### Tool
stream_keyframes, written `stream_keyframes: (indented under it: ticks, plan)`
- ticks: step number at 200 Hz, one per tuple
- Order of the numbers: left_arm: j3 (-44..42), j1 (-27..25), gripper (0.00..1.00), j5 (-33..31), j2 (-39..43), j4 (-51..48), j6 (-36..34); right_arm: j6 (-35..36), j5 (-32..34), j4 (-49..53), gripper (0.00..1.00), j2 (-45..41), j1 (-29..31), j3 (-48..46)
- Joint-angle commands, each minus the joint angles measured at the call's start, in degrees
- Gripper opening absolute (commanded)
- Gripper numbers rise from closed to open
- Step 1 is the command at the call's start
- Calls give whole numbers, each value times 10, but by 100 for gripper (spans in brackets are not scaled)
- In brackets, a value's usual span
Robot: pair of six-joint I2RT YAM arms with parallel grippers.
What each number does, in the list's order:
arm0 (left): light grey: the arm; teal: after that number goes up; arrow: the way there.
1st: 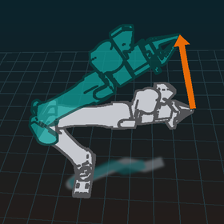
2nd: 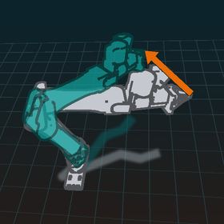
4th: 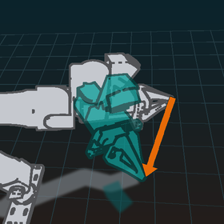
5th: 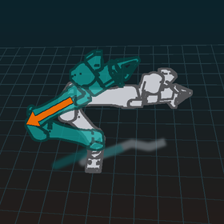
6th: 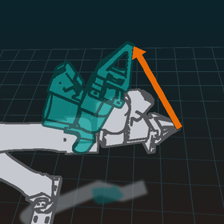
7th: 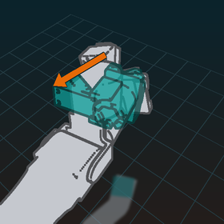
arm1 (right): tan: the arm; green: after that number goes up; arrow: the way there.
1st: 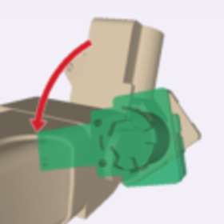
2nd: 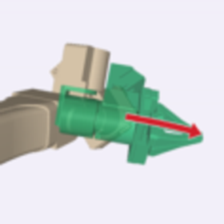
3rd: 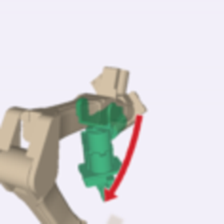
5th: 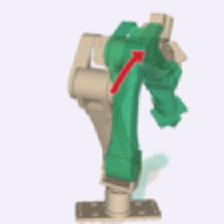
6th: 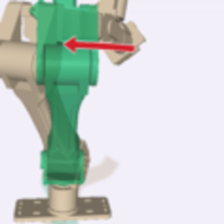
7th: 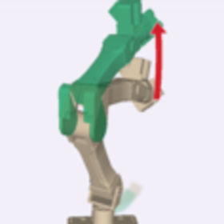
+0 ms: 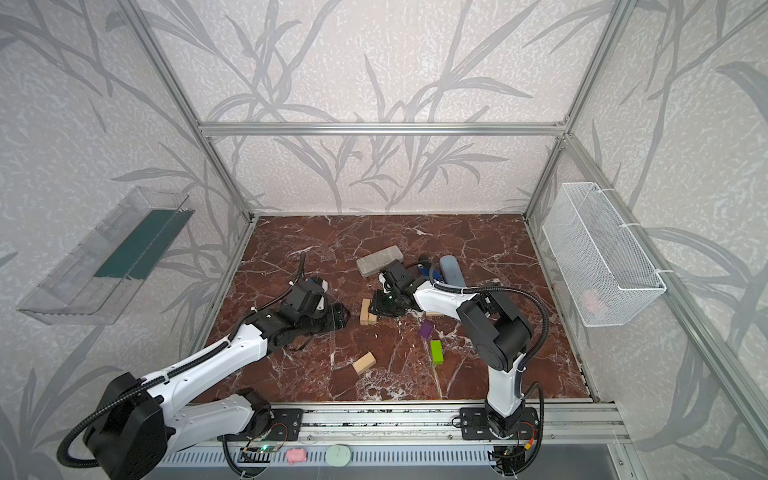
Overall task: Build the wood block tower
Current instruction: 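Stand the block marked 58 upright against the group and hold it, then open the right gripper and lift away while the left gripper moves back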
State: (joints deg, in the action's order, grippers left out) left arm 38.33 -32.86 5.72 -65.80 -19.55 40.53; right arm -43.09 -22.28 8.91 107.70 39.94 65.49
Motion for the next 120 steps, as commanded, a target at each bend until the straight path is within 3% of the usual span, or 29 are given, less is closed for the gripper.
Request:
stream_keyframes:
  ticks: [1,120]
  plan:
    - [16,1,80,-3,-2,3,0,-3,-10,-10,37,7,-3,13]
    - [17,0,80,2,3,-1,0,32,27,37,41,-36,-3,16]
